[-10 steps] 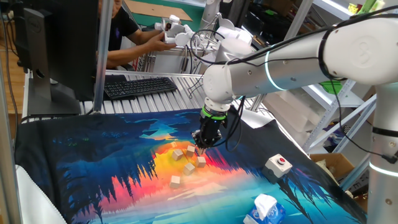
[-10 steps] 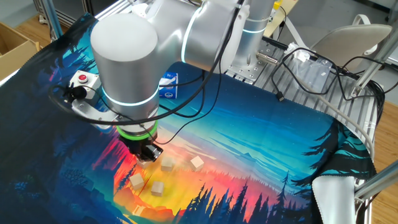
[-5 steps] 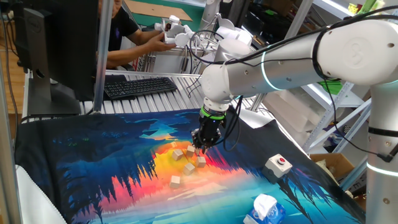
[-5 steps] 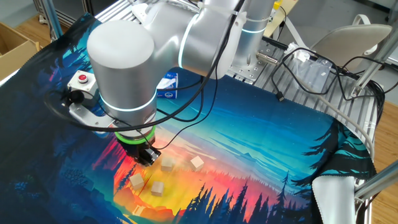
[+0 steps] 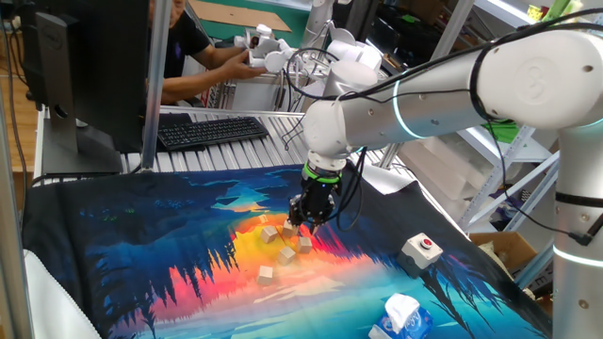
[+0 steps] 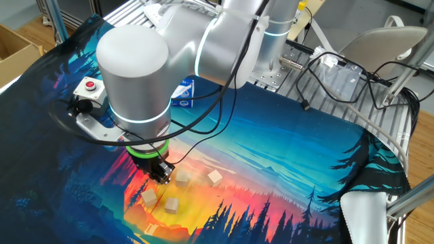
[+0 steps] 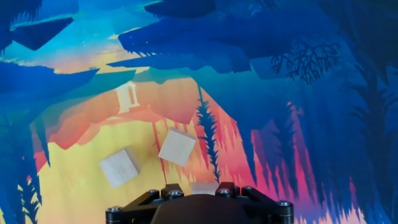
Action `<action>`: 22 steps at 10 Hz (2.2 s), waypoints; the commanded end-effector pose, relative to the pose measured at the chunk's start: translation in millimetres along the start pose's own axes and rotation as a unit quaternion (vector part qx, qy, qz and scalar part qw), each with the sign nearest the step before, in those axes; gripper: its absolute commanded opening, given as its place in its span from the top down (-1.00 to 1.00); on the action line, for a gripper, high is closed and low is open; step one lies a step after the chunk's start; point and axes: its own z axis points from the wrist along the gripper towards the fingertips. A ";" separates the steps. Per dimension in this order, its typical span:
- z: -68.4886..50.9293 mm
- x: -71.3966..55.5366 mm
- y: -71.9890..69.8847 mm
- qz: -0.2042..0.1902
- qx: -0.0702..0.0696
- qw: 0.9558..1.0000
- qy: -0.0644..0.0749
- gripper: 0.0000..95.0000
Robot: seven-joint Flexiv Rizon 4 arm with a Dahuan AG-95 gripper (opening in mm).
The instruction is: Stack the blocks in a vertical line of five
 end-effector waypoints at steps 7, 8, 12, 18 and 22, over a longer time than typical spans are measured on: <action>7.1 -0.3 -2.0 -0.011 0.000 1.000 -0.002 0.20; 6.9 -0.7 -1.9 -0.016 -0.001 1.000 -0.002 0.20; 3.7 -12.1 -1.9 -0.025 0.004 1.000 0.001 0.20; 6.7 -9.4 -5.4 -0.030 0.001 1.000 0.000 0.20; 9.6 -2.7 -6.2 -0.035 0.000 0.999 -0.003 0.20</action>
